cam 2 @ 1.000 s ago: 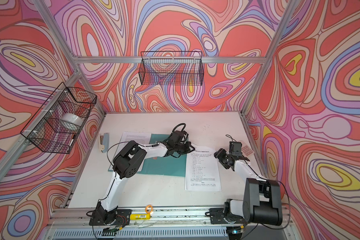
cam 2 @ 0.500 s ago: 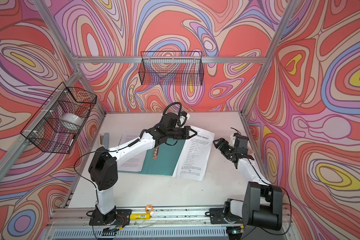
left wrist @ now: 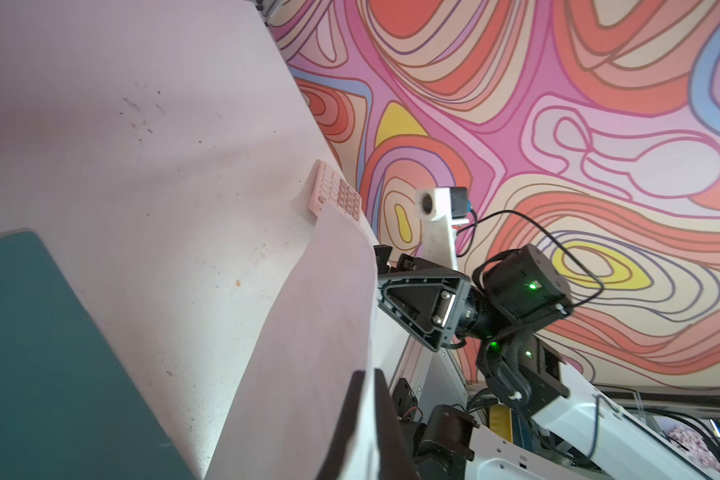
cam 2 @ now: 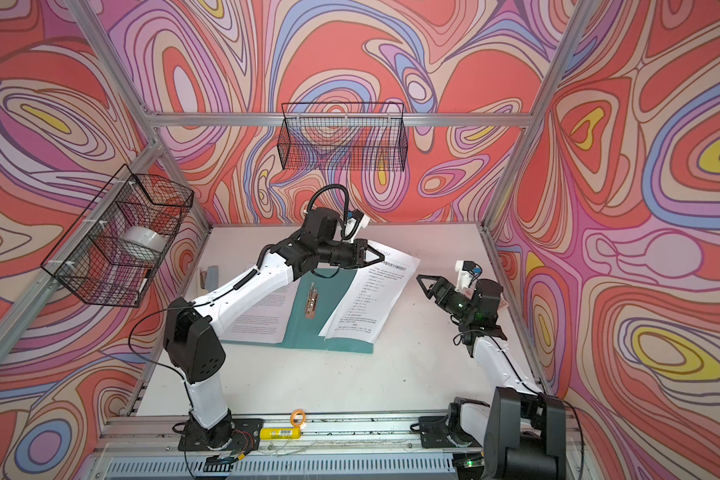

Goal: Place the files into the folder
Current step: 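Lift the XDOF sheet with the left gripper toward the teal folder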

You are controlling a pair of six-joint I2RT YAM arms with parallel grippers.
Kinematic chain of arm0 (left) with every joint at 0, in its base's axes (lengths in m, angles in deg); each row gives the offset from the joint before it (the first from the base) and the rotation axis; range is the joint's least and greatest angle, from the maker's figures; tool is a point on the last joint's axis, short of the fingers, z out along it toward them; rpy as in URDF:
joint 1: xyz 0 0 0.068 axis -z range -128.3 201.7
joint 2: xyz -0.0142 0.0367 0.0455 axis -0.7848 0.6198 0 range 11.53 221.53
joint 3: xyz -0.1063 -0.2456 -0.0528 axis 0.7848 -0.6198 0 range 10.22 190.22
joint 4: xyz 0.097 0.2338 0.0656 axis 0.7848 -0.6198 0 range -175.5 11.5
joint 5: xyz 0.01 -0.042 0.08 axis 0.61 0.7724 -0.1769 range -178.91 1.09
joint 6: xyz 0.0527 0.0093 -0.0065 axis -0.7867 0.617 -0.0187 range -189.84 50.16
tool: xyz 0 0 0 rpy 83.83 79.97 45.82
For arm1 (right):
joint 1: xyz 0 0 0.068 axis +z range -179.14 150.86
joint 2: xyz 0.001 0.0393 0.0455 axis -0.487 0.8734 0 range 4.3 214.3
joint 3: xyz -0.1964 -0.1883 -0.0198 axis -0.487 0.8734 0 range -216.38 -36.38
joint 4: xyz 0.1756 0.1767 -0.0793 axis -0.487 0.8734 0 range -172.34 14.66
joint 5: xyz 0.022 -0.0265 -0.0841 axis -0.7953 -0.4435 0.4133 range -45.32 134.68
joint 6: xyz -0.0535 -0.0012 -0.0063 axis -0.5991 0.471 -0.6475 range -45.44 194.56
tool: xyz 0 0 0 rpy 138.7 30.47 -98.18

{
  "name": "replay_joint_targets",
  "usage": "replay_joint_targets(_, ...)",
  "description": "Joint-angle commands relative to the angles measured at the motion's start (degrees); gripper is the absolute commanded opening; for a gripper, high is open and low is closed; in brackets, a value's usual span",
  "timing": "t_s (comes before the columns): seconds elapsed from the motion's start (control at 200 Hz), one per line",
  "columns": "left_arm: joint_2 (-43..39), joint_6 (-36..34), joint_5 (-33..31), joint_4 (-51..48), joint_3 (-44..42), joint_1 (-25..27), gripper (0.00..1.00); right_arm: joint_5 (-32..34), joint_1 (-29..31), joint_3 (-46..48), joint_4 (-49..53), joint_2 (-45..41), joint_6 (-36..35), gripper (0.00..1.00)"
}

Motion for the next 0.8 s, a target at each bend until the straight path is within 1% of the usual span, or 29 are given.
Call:
replay_joint_targets(0.0,-4.27,0.73,3.65,-1.24,2.40,-0.20,0.00,-4.11,1.69,1.09,-5.57,0.08,1.28,0.93)
replay_joint_targets(0.13,-6.29,1.85,4.56,-2.21,4.09,-0.69,0.00,-5.80,3.04,1.50,-8.27,-0.39,1.70,0.93)
replay_joint_targets(0.336,-8.68,5.18,7.01,0.19,4.35,-2.04,0.00,-9.79,4.10,2.58,-16.60,-1.49,5.19,0.92)
replay_joint_targets(0.406,-9.08,6.90,7.86,1.11,3.46,-2.39,0.00,-11.51,4.62,3.26,-21.65,-1.60,7.65,0.92)
replay_joint_targets(0.426,-9.17,7.83,8.34,3.63,2.91,-2.53,0.00,-11.97,4.72,3.38,-23.13,-1.51,8.42,0.92)
replay_joint_targets(0.566,-8.84,14.83,12.10,13.04,-0.72,-3.71,0.00,-15.64,5.93,4.43,-35.27,0.08,14.53,0.92)
replay_joint_targets(0.696,-7.84,17.25,13.89,16.28,-1.46,-3.81,0.00,-16.46,8.07,4.18,-39.50,1.96,15.60,0.92)
replay_joint_targets(0.791,-6.99,22.54,16.04,23.12,-3.42,-4.45,0.00,-16.88,10.32,2.97,-40.09,4.43,14.80,0.90)
